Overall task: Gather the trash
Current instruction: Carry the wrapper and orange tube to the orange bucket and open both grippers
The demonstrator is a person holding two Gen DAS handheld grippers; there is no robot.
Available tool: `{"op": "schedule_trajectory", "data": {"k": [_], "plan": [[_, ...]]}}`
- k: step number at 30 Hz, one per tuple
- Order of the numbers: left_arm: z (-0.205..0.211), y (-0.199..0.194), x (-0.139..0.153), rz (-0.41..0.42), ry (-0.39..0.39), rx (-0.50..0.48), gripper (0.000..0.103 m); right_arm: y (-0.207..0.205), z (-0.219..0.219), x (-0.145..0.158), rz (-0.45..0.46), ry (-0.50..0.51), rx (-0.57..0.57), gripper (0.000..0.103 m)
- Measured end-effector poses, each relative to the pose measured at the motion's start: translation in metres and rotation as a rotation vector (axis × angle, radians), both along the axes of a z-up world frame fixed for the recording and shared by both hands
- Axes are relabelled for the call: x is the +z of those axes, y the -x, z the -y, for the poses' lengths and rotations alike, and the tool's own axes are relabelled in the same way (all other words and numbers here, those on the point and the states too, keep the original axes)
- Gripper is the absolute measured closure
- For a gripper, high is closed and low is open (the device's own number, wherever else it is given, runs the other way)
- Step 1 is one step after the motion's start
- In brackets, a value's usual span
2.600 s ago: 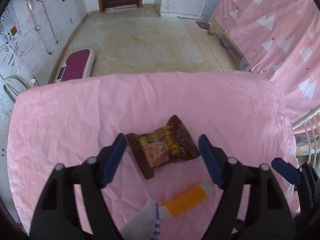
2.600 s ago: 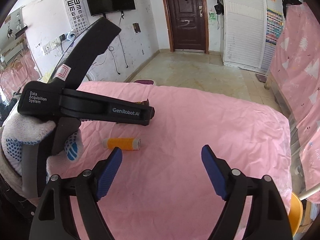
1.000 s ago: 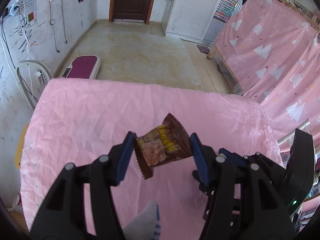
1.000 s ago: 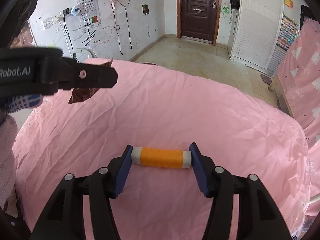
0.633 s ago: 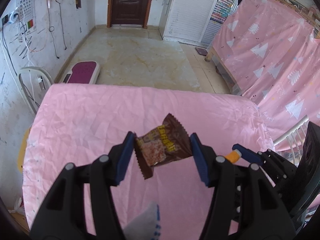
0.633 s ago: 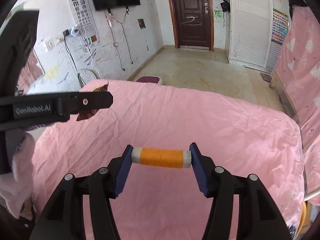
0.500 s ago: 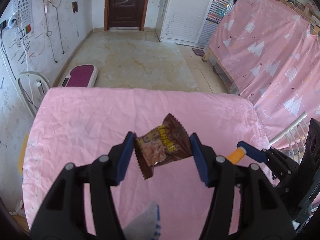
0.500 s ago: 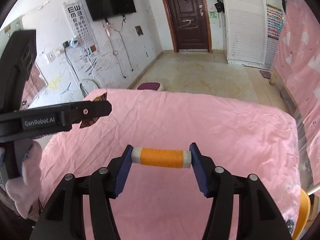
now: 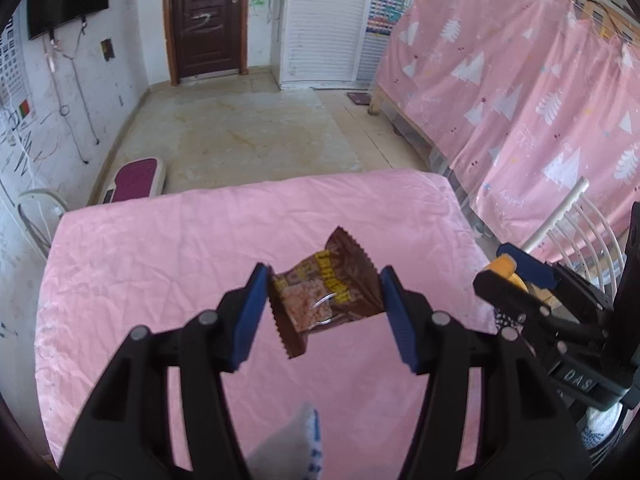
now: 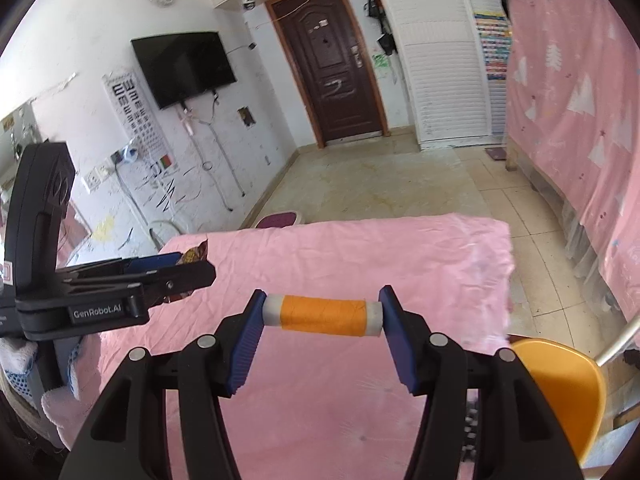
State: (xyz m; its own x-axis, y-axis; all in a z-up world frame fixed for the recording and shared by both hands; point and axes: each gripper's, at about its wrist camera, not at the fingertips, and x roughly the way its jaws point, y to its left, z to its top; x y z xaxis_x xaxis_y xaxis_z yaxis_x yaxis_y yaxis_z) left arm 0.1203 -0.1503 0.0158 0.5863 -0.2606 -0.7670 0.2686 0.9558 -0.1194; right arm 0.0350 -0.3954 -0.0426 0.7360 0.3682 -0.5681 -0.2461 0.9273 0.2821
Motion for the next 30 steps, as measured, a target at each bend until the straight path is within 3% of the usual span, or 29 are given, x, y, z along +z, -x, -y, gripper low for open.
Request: {"op": "schedule_trajectory", "data": {"k": [9,17,22,30], "plan": [[0.073,0.011,-0.003,0.004,-0.033,-0.111,0.048,0.032,0.083,-0.002,0.03,-0.035,-0.157,0.055],[0.13,0.021,-0.007,-0.001,0.006,-0.245,0.048,0.056,0.142,-0.02,0.025,-0.048,-0.262,0.055],[0.163,0.026,-0.011,-0.005,0.049,-0.338,0.048,0.067,0.169,-0.034,0.009,-0.002,-0.335,0.055],[0.212,0.036,-0.019,0.0,0.067,-0.443,0.047,0.076,0.193,-0.054,-0.018,-0.023,-0.38,0.055]]}}
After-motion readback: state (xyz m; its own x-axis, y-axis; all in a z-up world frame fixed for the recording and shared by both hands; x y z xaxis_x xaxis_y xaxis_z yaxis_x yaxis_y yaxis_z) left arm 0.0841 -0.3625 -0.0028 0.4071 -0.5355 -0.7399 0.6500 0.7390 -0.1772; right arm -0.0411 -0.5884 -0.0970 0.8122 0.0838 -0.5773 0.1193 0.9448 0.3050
